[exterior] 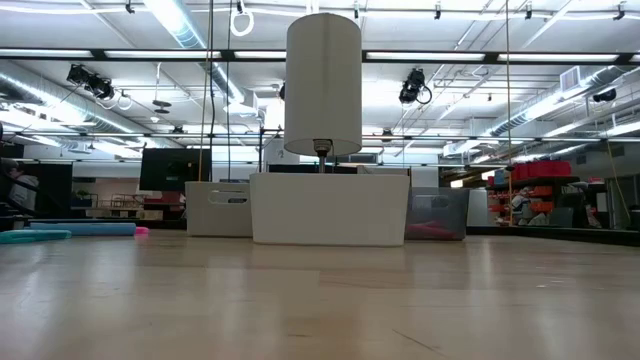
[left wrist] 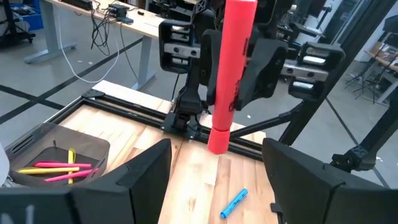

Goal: Pick & Place Markers
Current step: Put the red highlighter pen into the gray bin

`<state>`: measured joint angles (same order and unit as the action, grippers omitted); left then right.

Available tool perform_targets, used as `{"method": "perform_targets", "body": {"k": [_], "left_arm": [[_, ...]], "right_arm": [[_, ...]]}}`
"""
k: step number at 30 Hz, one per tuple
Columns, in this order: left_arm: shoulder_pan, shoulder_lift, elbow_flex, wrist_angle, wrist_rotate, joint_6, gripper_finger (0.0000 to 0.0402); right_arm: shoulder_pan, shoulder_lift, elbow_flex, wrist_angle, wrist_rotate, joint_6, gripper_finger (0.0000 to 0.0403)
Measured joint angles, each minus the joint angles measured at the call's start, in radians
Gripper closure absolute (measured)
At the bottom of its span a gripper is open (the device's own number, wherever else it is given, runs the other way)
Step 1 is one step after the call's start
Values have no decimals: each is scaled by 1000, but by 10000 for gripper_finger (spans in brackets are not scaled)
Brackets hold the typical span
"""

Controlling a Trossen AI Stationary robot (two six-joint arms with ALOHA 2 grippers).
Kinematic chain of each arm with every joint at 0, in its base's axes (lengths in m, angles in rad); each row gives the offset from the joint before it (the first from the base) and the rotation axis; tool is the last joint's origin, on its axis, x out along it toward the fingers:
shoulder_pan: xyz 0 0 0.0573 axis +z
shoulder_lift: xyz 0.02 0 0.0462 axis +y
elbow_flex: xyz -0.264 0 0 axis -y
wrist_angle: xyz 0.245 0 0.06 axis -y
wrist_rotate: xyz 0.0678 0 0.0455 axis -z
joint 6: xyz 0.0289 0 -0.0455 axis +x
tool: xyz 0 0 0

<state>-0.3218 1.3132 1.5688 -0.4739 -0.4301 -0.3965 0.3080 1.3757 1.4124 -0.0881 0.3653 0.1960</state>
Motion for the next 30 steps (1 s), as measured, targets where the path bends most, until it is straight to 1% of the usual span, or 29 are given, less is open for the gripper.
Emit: {"method": "perform_targets", "body": {"k": [4,7,9,14,18,20,24,26,30], "left_arm": [[0,0,0,39,8,28,142],[0,0,0,114,57,75,142],[7,2,0,142,65,99,142],[36,4,0,157,55,101,142],[54,11,1,190,69,101,142],[62,16,1,190,81,97,142],[73,30,1,217,118,94,142],[73,42,1,254,129,96,142],[73,64,1,267,150,98,142]], "right_arm": [[0,0,0,-2,-20,5,353],[-1,1,0,25,-36,5,354],[-3,1,0,31,-37,5,354],[-3,1,0,52,-45,6,354],[-4,10,0,65,-63,13,354],[-4,17,0,91,-75,12,354],[-8,26,0,96,-78,7,354],[-14,28,0,98,-94,10,354],[-26,37,0,107,-116,22,354]]}}
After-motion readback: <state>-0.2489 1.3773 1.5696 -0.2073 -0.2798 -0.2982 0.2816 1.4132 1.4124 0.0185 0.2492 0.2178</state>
